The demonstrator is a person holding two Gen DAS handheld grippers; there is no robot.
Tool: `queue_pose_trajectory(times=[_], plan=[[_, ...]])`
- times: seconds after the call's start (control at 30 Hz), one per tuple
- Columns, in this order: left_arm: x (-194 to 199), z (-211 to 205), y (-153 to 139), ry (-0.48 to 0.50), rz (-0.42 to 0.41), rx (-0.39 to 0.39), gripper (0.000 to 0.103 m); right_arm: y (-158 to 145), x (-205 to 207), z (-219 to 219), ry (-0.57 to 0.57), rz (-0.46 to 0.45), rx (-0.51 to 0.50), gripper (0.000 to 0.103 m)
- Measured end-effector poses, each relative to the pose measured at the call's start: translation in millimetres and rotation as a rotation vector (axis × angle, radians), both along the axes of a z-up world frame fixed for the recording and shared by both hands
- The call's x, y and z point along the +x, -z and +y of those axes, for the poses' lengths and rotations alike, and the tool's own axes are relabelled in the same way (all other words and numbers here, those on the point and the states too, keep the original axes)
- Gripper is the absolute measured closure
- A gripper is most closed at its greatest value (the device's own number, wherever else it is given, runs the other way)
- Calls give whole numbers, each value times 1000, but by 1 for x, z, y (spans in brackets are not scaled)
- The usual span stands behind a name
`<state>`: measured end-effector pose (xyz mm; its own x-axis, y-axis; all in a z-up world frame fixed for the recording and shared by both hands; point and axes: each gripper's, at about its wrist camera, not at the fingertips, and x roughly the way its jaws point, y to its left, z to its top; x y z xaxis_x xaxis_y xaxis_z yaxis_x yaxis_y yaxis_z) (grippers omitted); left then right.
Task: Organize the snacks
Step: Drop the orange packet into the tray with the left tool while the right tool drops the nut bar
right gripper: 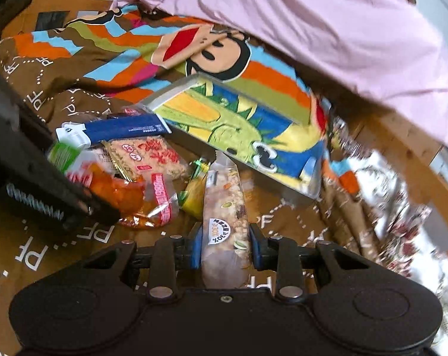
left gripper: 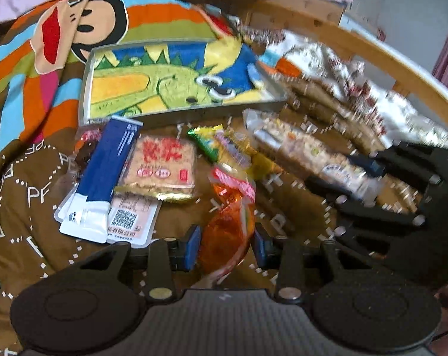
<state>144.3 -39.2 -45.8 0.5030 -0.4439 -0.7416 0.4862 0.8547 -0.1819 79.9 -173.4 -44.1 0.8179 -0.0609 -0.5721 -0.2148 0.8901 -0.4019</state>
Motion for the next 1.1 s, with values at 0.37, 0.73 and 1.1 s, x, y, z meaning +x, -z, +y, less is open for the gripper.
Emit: queue_pose_trajectory(times=[0.37,0.73,1.1], plan=[[-4,9,-17,-64,-88,-89,64,-1,-7,6,-10,-141,-123,70],[56,11,-42,-269,-332,-146,64,1,33,13,-46,-327,-208,70],[175,15,-4,-371,-242,-307,64,9,160,-3,12,-315,82,70]])
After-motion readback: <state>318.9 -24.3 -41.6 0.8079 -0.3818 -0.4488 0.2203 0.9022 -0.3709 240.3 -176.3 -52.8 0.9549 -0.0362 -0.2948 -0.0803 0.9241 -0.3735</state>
